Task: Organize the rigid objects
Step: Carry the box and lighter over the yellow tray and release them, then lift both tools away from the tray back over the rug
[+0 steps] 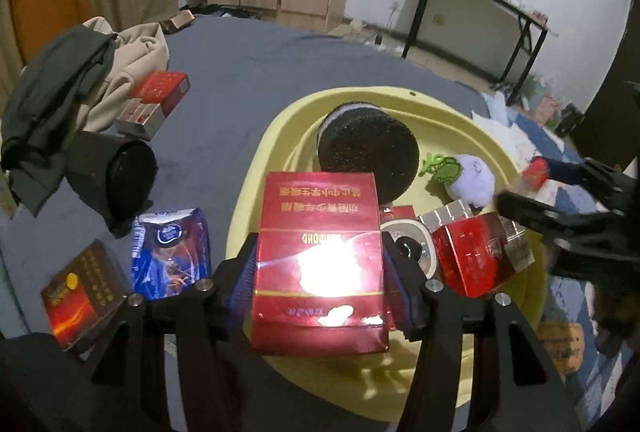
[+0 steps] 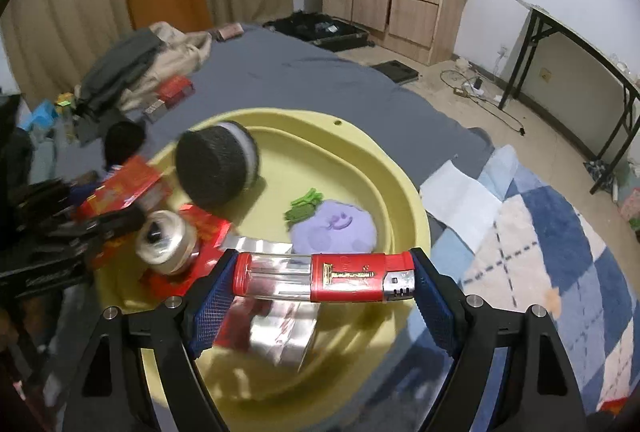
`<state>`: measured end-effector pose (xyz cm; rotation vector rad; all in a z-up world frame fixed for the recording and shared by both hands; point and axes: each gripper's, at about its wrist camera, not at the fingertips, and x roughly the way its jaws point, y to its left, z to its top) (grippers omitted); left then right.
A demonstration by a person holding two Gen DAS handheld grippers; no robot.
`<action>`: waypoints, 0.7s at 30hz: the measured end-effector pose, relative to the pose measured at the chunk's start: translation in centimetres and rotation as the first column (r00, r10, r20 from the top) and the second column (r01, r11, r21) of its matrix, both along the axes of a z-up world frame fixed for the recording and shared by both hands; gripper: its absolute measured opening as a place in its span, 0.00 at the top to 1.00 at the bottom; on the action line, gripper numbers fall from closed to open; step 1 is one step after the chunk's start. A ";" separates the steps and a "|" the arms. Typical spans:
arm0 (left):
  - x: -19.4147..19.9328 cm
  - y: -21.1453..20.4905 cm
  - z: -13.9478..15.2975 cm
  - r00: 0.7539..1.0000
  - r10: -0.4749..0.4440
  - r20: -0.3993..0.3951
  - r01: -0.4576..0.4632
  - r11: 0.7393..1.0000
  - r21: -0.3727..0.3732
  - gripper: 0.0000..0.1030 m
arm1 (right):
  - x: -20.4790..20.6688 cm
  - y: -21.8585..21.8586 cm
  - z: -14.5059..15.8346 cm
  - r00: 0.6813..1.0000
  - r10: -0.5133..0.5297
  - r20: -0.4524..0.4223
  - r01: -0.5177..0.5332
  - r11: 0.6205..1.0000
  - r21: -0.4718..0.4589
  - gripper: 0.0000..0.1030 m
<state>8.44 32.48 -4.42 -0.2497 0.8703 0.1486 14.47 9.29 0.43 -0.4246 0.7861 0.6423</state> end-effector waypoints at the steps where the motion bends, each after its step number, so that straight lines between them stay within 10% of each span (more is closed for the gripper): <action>1: 0.0 0.0 -0.1 1.000 0.003 0.007 -0.003 1.000 -0.007 0.43 | 1.1 0.5 -0.6 1.000 -0.007 -0.008 0.007 1.000 -0.013 0.20; 11: 0.9 0.0 -0.4 1.000 0.022 0.009 -0.021 1.000 -0.021 0.12 | 2.4 2.1 -2.2 1.000 -0.013 -0.016 0.013 1.000 0.003 0.11; 21: -0.5 -3.0 6.2 0.996 -0.007 0.088 0.010 0.999 -0.036 0.00 | -1.1 -6.2 4.5 0.991 -0.114 0.065 0.096 0.968 0.230 0.00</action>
